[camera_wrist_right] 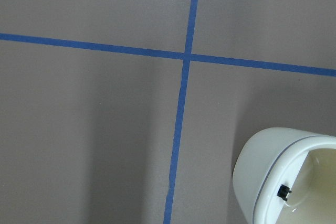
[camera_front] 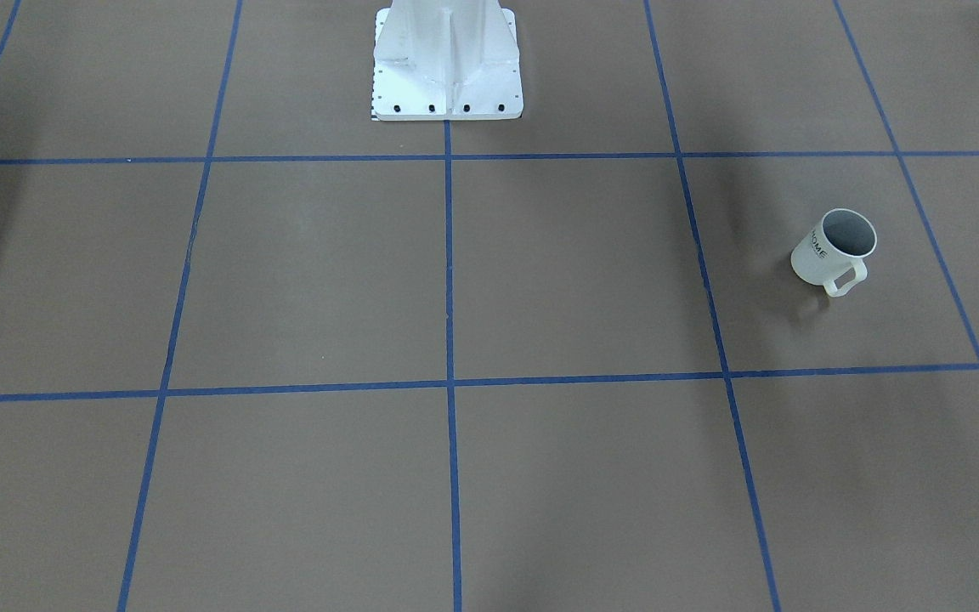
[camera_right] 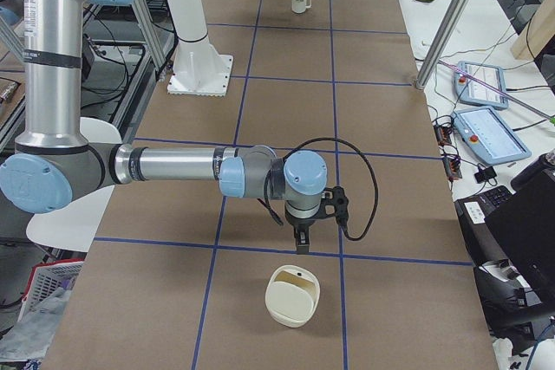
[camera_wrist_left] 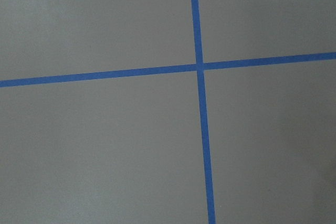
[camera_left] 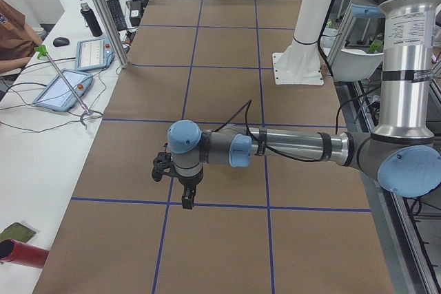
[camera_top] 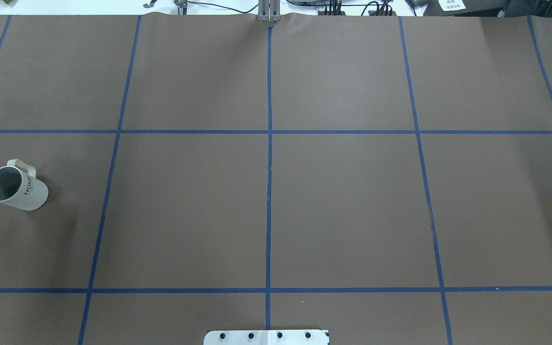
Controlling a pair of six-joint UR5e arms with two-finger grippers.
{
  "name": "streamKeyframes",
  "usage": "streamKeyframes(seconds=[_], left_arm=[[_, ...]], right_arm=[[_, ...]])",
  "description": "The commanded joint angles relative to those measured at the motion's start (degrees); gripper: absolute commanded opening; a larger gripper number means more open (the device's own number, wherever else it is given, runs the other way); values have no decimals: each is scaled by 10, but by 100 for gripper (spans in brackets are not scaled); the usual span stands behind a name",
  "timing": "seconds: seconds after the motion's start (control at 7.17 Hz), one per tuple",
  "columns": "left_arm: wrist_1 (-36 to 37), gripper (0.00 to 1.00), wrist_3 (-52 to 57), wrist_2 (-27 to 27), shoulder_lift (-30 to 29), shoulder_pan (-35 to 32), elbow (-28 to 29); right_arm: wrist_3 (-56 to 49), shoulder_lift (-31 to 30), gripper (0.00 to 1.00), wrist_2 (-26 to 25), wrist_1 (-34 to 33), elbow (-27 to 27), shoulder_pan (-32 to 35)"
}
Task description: Left arm hands cup to right arm to dump lemon
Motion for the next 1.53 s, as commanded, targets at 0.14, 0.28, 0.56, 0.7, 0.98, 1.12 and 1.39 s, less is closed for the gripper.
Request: streamKeyframes(seconds=[0.14, 0.28, 0.56, 0.7, 0.98, 1.12, 1.39], left_arm=[[-1, 100, -3, 0, -2, 0, -2], [6, 100, -8, 1, -14, 0, -7], [11, 100, -10, 5, -38, 1, -11], [-4, 100, -13, 1, -45, 2, -15], [-18, 100, -142, -1, -89, 46, -37], [-18, 100, -150, -2, -105, 66, -39], [-52, 100, -298, 2, -89, 135, -42]], right_arm=[[0, -2, 100, -1, -1, 1, 0], [0, -1, 100, 3, -1, 3, 0], [1, -1, 100, 4, 0, 3, 0], [1, -1, 100, 4, 0, 5, 0], [1, -1, 100, 5, -2, 11, 0], [1, -2, 100, 3, -3, 13, 0], [1, -2, 100, 4, -4, 13, 0]])
